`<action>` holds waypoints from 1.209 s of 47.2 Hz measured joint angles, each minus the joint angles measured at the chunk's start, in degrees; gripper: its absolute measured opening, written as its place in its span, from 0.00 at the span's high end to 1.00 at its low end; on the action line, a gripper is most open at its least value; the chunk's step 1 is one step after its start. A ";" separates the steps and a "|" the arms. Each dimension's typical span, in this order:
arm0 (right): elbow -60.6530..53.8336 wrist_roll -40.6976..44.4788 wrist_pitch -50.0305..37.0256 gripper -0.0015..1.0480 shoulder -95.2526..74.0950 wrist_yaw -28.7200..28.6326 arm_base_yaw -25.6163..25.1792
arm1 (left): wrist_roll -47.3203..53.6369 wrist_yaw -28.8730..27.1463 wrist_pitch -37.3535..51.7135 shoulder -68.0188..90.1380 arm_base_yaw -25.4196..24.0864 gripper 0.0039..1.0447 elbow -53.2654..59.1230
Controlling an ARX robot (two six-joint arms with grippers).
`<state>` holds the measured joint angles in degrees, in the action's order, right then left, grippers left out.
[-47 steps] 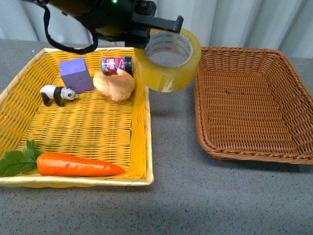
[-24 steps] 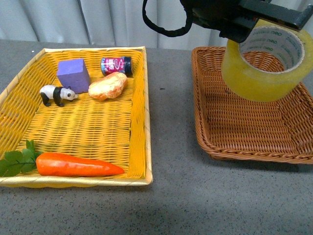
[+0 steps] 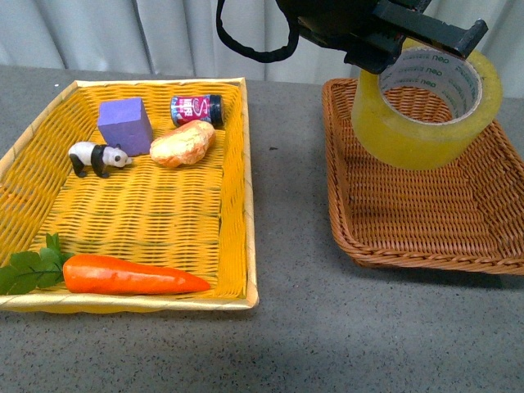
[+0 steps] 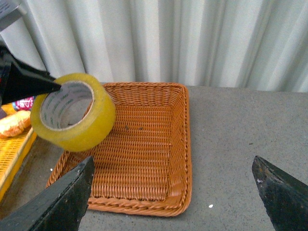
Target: Move tape to another basket
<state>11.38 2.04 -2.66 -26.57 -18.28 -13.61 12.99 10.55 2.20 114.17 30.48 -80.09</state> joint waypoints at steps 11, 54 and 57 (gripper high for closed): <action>15.21 -4.66 -1.64 0.09 -24.74 -7.52 -2.62 | 0.04 0.07 0.00 -0.07 0.02 0.87 0.04; 45.42 1.75 10.88 0.09 -68.59 -0.44 15.52 | 0.07 0.04 0.00 -0.09 0.00 0.87 0.04; 46.03 1.75 10.88 0.09 -69.57 -0.46 15.91 | 0.04 0.04 0.00 -0.09 0.02 0.87 0.04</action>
<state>57.41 3.79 8.23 -96.14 -18.74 2.31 13.04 10.59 2.20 114.08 30.50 -80.05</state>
